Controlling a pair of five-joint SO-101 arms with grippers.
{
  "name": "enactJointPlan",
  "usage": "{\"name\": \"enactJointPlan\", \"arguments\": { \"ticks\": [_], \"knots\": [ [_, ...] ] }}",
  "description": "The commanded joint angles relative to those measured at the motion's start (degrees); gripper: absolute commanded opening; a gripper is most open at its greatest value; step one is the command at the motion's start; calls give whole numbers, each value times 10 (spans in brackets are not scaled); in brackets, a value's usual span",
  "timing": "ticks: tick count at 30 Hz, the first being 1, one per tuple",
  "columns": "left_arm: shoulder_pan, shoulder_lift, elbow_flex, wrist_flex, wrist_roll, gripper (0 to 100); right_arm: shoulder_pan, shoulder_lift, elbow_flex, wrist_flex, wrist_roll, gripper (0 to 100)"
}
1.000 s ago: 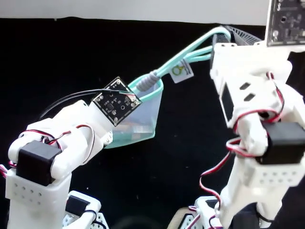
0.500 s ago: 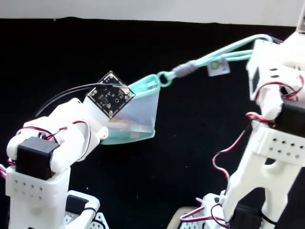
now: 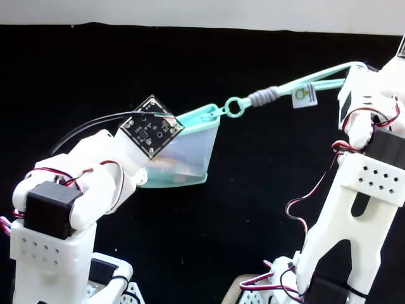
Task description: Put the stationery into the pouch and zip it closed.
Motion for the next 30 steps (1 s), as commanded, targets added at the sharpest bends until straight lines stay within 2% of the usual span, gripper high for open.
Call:
{"name": "enactJointPlan", "arguments": {
  "ticks": [1,3,5,7,9,13,17,26,30],
  "knots": [
    [-19,6,10,11,7,7,45,-12,-9,4,-2,27],
    [-19,6,10,11,7,7,19,-14,-15,53,-2,105],
    [-19,6,10,8,7,7,-23,-23,-19,131,2,230],
    [-19,6,9,8,7,7,-94,-29,-7,232,3,353],
    [-18,6,7,6,7,7,-175,-29,15,321,26,430],
    [-18,7,7,-29,9,7,-307,-32,77,369,42,443],
    [-16,10,7,-71,35,7,-370,-32,99,367,25,443],
    [-15,11,5,-142,93,7,-393,-34,47,372,21,443],
    [8,12,23,-224,125,11,-393,-57,6,371,14,443]
  ]
}}
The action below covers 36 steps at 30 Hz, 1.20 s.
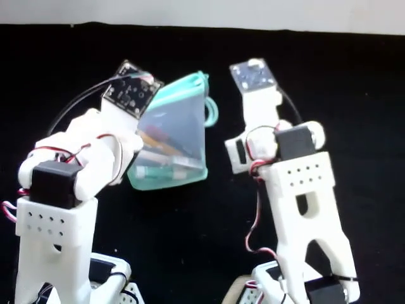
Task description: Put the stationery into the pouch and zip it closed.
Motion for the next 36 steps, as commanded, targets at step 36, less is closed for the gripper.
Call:
{"name": "enactJointPlan", "arguments": {
  "ticks": [36],
  "knots": [
    [102,-6,-187,16,23,10,-5,-134,-103,1,-4,136]
  ]
}}
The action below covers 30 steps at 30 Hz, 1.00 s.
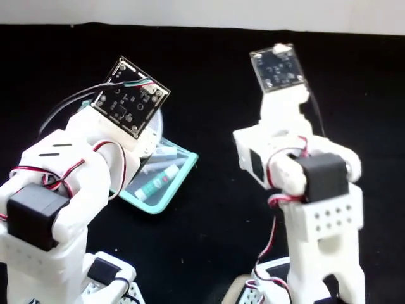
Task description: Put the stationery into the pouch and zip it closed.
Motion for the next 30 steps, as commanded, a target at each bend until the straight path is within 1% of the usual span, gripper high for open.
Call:
{"name": "enactJointPlan", "arguments": {
  "ticks": [1,4,7,14,16,19,22,25,30],
  "knots": [
    [-14,-5,-7,-17,-1,7,-4,-47,-25,-2,-1,110],
    [-41,-5,-29,-12,2,7,-1,-86,-24,0,-1,69],
    [-75,-21,-58,-12,2,7,-1,-124,-23,1,-1,68],
    [-153,-141,-62,-12,3,7,0,-209,-23,4,-3,63],
    [-182,-178,-62,-12,3,7,22,-233,-12,16,-2,63],
    [-223,-227,-62,-11,3,7,73,-273,30,36,-1,63],
    [-259,-267,-62,4,3,7,126,-329,87,34,0,63],
    [-268,-290,-62,37,3,7,153,-393,141,8,0,63],
    [-269,-313,-62,73,3,7,164,-502,238,-38,0,63]
  ]
}}
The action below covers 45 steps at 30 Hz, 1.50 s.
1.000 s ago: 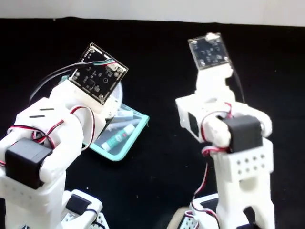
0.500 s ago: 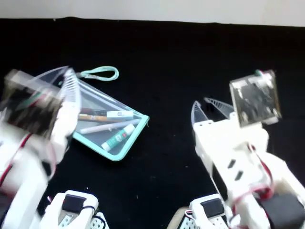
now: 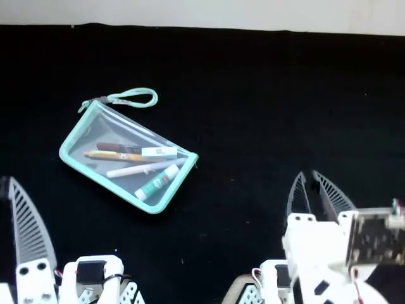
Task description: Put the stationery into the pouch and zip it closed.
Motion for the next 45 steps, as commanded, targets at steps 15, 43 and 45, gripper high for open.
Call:
{"name": "enactJointPlan", "arguments": {
  "ticks": [15,43,45],
  "knots": [
    [-6,-135,45,47,0,7,57,-224,246,-138,1,63],
    [-6,-294,956,-243,0,7,57,-225,737,-299,-3,63],
    [-7,-294,975,-245,0,7,57,-225,756,-298,-2,63]
  ]
}}
